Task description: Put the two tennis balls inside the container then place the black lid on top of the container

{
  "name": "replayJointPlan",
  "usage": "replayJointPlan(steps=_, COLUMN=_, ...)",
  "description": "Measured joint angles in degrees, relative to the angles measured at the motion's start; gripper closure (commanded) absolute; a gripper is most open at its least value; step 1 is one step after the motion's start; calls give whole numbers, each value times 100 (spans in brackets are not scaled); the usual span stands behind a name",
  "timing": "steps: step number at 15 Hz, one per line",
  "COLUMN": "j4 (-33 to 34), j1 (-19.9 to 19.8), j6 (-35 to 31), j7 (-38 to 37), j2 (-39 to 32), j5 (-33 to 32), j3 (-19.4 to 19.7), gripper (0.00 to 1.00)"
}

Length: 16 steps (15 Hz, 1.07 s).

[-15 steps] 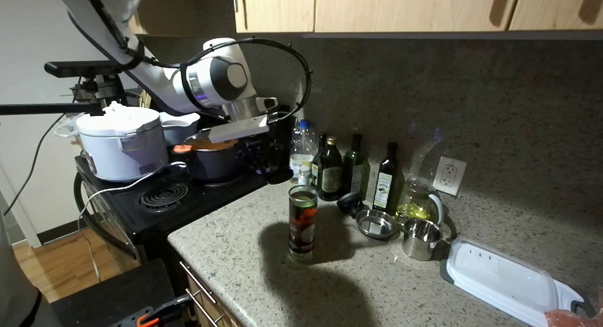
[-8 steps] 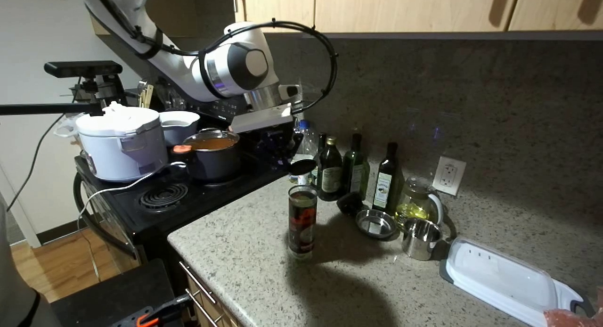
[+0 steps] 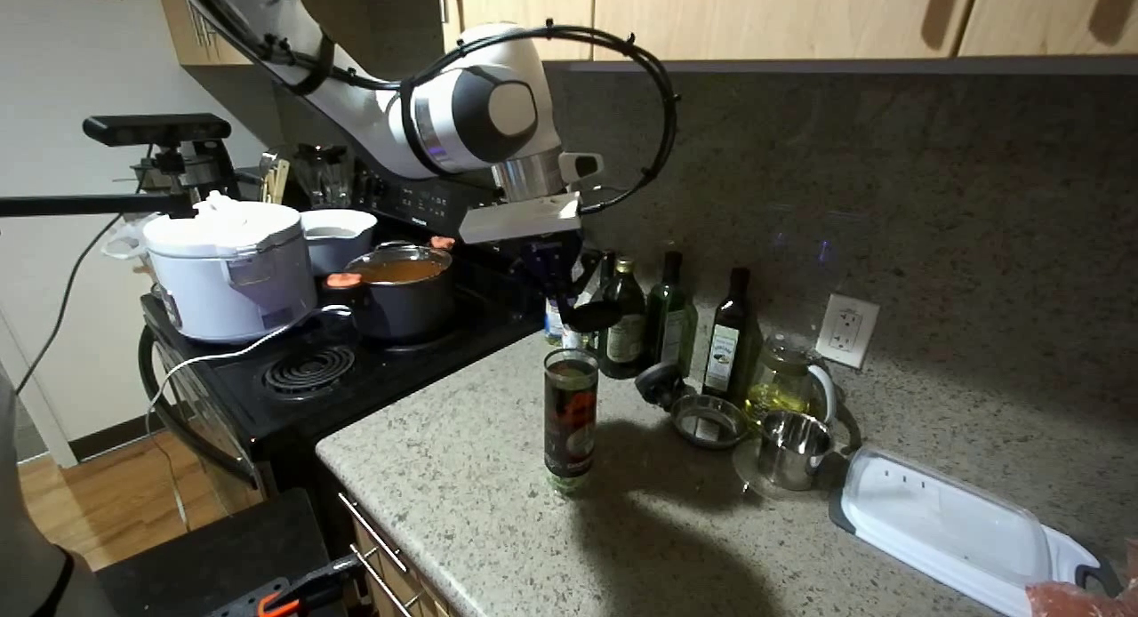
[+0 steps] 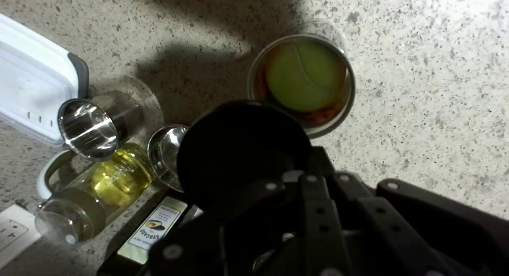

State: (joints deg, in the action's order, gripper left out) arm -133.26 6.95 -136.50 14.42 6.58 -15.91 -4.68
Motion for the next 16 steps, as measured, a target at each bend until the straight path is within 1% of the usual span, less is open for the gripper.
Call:
replayJointPlan(steps=7, j4=-42, j1=-19, j6=39, j7=0, j2=-1, j5=442, j3=12, gripper=100)
replayJointPlan(steps=13, j4=-277, j1=-53, j6=38, j7=18, j2=-15, j5=847, j3=43, gripper=100)
replayJointPlan(steps=16, j4=-344, j1=-53, j6=38, j7=22, j2=-49, j5=951, j3=51, gripper=100)
